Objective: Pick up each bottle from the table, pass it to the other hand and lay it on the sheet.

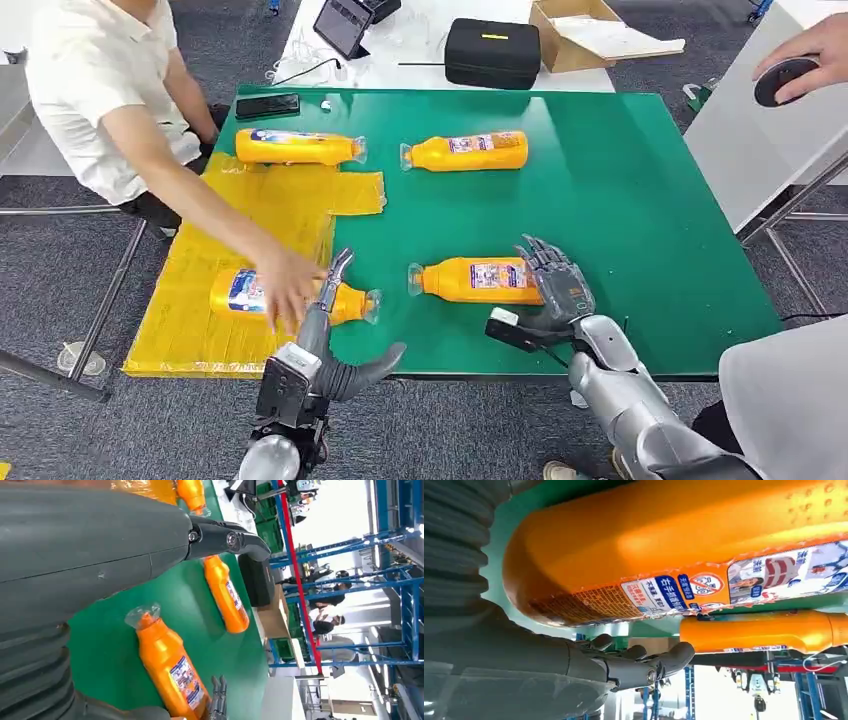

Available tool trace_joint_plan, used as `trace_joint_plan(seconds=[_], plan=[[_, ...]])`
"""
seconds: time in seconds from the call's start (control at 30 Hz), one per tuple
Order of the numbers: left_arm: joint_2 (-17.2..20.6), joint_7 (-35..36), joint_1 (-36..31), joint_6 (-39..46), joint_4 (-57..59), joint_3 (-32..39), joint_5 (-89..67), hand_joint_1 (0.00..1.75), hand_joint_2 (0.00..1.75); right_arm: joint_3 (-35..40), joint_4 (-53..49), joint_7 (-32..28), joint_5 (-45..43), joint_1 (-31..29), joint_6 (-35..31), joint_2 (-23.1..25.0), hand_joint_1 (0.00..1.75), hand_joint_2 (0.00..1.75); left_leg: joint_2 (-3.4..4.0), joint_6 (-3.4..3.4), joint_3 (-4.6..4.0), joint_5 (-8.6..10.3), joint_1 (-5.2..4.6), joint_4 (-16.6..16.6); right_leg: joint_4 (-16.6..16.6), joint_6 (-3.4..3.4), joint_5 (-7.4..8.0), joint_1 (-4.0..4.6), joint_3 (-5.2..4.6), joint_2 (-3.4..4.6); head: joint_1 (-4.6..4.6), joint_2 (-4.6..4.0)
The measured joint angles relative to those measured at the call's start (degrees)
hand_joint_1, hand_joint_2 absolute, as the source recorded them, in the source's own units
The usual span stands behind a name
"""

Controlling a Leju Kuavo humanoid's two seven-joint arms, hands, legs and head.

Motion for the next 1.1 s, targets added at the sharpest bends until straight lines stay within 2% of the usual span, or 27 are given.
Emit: trace_joint_plan(seconds=[0.17, 0.23, 0.37, 0.4, 0.43, 0.47, 0.83, 0.97, 1.1], plan=[[0.0, 0.35, -0.34, 0.04, 0.07, -0.37, 0.17, 0.0, 1.75, 0.13, 0.74, 1.71, 0.04, -1.46, 4.27, 0.31, 0.0, 1.75, 0.02, 0.0, 0.02, 0.0, 0.0, 0.0, 0.0, 0.0, 0.0, 0.0, 0.0, 0.01, 0.0, 0.0], [-0.11, 0.44, -0.51, -0.02, 0.37, -0.59, 0.55, 0.0, 1.75, 0.24, 1.75, 3.81, 0.33, -2.59, 8.8, 0.37, 0.0, 1.75, 0.03, 0.0, 0.04, 0.0, -0.01, 0.0, 0.0, 0.0, 0.01, 0.0, 0.01, 0.01, 0.0, 0.0], [-0.15, 0.52, -1.21, -0.42, 0.98, -0.9, 1.64, 0.0, 1.75, 1.36, 4.2, 9.45, 1.38, -6.72, 22.57, 0.04, 0.0, 1.75, 0.26, 0.01, 0.38, -0.02, 0.0, 0.0, -0.03, -0.02, 0.03, 0.0, 0.21, 0.15, 0.0, 0.0], [-0.2, 0.52, -1.3, -0.61, 0.98, -0.92, 2.06, 0.0, 1.75, 1.53, 4.5, 10.01, 1.49, -7.43, 24.06, 0.0, 0.0, 1.75, 0.25, 0.01, 0.43, -0.02, 0.0, 0.0, -0.03, -0.02, 0.03, 0.0, 0.28, 0.15, 0.0, 0.0], [-0.24, 0.52, -1.31, -0.63, 1.01, -0.92, 2.23, 0.0, 1.75, 1.6, 4.68, 10.23, 1.51, -7.78, 24.53, -0.09, 0.37, 1.75, 0.24, 0.01, 0.48, -0.01, 0.0, 0.0, -0.03, -0.02, 0.03, 0.0, 0.34, 0.14, 0.0, 0.0], [-0.28, 0.52, -1.31, -0.66, 1.03, -0.92, 2.32, 0.0, 1.75, 1.66, 4.9, 10.45, 1.57, -8.0, 24.92, -0.11, 1.75, 1.75, 0.23, 0.02, 0.51, -0.01, 0.0, 0.0, -0.03, -0.02, 0.03, 0.0, 0.39, 0.14, 0.0, 0.0], [-0.37, 0.35, -1.68, -2.19, 1.66, -0.94, 2.4, 0.0, 1.75, 2.21, 6.27, 13.79, -2.04, -9.69, 33.93, -0.22, 1.75, 1.75, 0.22, 0.04, 0.87, 0.01, 0.0, 0.0, -0.04, 0.01, 0.04, 0.0, 0.69, 0.14, -0.02, 0.0], [-0.72, -0.42, -2.29, -3.74, 2.25, -0.87, 3.35, 0.0, 1.75, -0.33, 6.43, 8.04, -8.4, -9.27, 38.64, -1.03, 1.75, 1.75, 0.2, 0.08, 0.98, -0.06, 0.0, 0.0, -0.06, 0.02, 0.0, 0.01, 0.81, 0.14, 0.0, 0.0], [-0.79, -1.53, -2.11, -4.81, 2.23, -0.66, 6.93, 0.0, 1.75, -4.58, 6.27, -1.72, -16.65, -6.58, 40.46, -1.51, 1.75, 1.75, 0.22, 0.1, 1.02, -0.19, 0.0, 0.0, -0.06, 0.02, 0.01, 0.01, 0.87, 0.16, 0.0, 0.0]])
